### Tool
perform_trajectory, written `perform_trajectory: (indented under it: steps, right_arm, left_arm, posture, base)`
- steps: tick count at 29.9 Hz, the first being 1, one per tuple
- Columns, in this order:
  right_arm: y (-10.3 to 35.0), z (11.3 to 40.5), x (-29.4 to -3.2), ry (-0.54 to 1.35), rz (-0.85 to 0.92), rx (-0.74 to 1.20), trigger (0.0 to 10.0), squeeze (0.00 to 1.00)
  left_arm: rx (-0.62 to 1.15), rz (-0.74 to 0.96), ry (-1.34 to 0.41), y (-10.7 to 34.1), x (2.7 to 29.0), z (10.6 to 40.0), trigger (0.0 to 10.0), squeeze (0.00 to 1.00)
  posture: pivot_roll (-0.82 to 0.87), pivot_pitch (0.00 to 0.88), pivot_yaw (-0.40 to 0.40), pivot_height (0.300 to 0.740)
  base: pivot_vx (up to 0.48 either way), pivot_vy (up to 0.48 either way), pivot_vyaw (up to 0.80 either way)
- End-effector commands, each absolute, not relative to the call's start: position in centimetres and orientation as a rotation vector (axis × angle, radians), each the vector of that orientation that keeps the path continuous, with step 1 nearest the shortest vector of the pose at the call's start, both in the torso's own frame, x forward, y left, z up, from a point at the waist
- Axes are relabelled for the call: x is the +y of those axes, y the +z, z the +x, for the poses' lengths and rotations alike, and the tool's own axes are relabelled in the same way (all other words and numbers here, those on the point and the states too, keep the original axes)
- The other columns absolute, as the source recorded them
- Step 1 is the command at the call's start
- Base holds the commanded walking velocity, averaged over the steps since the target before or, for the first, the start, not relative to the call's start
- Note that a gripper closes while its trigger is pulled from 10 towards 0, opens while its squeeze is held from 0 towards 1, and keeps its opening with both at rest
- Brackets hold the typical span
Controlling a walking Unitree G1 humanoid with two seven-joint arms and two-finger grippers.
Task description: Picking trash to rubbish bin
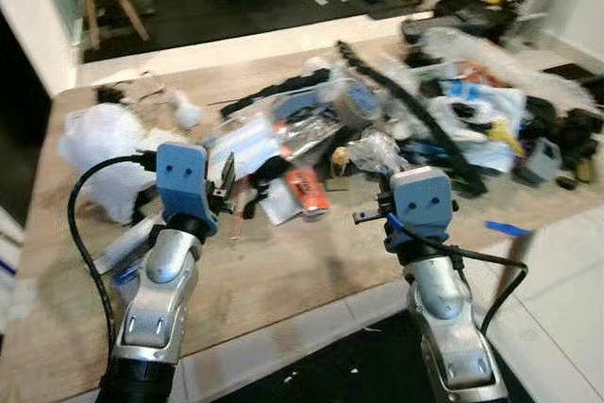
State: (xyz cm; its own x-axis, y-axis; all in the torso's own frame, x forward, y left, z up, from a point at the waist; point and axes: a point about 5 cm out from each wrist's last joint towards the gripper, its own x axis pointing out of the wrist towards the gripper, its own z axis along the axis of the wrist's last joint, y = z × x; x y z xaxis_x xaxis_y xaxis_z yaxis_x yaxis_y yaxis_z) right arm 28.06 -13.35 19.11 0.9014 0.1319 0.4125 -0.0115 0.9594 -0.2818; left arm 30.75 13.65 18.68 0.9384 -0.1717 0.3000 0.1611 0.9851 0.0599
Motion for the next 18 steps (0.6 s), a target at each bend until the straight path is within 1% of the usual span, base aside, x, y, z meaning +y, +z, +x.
perform_trajectory:
  steps: [1,18]
  right_arm:
    - [18.77,27.98,-13.0,0.091,-0.263,-0.434,10.0,0.0]
    - [18.72,28.02,-12.96,0.094,-0.266,-0.433,10.0,0.0]
  left_arm:
    - [-0.302,0.035,-0.159,18.41,14.07,30.59,10.0,0.0]
    - [-0.302,0.038,-0.167,18.39,13.87,30.54,10.0,0.0]
  posture:
    - [-0.05,0.125,0.033,0.74]
    - [-0.05,0.132,0.033,0.74]
  base:
    - [0.0,0.0,-0.64]
    - [0.0,0.0,-0.65]
